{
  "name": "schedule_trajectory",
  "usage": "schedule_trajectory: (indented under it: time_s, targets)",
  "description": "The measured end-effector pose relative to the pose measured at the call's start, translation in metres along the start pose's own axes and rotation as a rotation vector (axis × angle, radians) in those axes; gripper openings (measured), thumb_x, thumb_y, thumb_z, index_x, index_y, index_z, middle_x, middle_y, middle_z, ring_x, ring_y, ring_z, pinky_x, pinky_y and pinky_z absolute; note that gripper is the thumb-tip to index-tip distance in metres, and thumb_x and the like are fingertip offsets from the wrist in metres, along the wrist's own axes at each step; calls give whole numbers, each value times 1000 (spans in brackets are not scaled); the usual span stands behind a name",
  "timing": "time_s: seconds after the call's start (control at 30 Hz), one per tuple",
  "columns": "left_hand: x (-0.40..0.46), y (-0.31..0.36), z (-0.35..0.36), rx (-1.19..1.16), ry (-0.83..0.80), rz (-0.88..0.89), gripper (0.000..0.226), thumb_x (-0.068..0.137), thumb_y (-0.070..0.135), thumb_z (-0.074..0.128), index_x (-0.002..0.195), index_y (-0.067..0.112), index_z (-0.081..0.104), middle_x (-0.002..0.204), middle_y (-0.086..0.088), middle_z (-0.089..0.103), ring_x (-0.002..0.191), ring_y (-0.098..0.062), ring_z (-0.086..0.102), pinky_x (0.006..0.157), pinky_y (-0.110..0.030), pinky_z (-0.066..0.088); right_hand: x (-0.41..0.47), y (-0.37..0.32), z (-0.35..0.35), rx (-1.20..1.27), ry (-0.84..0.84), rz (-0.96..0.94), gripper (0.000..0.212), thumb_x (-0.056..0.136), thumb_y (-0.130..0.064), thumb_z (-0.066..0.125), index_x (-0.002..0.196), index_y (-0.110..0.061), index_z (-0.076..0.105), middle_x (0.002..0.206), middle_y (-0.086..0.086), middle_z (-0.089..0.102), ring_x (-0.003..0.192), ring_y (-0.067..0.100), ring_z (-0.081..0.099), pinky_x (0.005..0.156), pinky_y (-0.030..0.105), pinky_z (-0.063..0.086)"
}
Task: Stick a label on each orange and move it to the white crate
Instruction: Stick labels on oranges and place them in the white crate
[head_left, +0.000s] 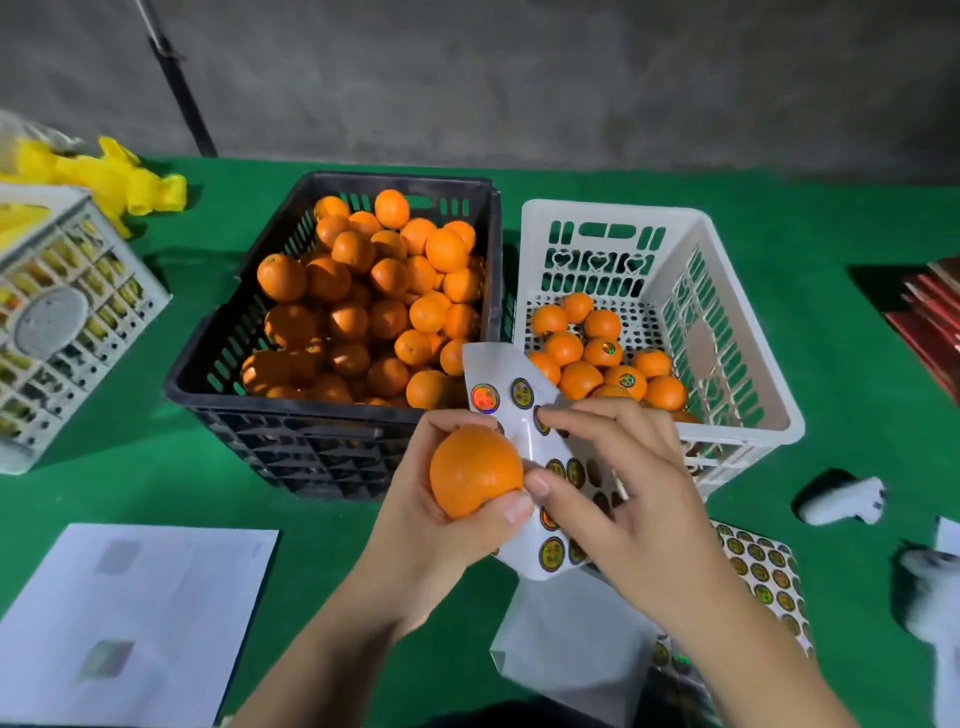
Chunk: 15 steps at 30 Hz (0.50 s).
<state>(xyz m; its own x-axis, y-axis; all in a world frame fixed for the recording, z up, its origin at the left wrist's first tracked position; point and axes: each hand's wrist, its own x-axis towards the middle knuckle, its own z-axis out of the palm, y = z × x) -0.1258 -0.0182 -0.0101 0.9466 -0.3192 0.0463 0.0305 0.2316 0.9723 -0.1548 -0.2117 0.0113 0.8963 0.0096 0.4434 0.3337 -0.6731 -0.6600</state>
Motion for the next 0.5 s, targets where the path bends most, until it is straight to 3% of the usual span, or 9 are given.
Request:
schedule_trajectory:
  time_s: [0.13,0.23,0.37,0.43,0.5]
  targets:
    - [-3,3,-2,41,-71,40,53,75,23,85,120,32,59,120,6,69,101,-20,73,80,-34,61,1,1,-2,312,-22,129,26,91,-33,81,115,-25,74,100,-10,68,95,17,63,86,18,46]
    - [-5,2,-3,56,-101,33,52,75,23,84,120,34,60,121,6,69,103,-21,73,81,-34,61,2,0,-2,420,-7,206,21,87,-23,81,106,-29,75,87,-12,69,83,7,63,79,13,48]
    - [-7,2,-3,110,-91,40,56,73,31,86,122,36,59,122,7,67,101,-25,73,78,-45,64,2,-1,-1,502,25,279,30,93,-4,76,98,-34,76,83,-10,72,79,4,63,75,13,50]
    - [-6,2,-2,146,-92,38,57,71,34,86,122,38,59,122,6,66,102,-29,72,79,-53,64,1,0,-2,514,48,321,35,96,-1,70,94,-35,78,80,-3,71,76,10,64,72,15,52]
    - [-6,2,-1,141,-86,26,58,71,34,86,123,37,59,123,5,66,103,-30,72,79,-52,65,1,1,-4,496,65,347,36,97,0,67,90,-34,78,80,4,72,76,25,65,71,24,55]
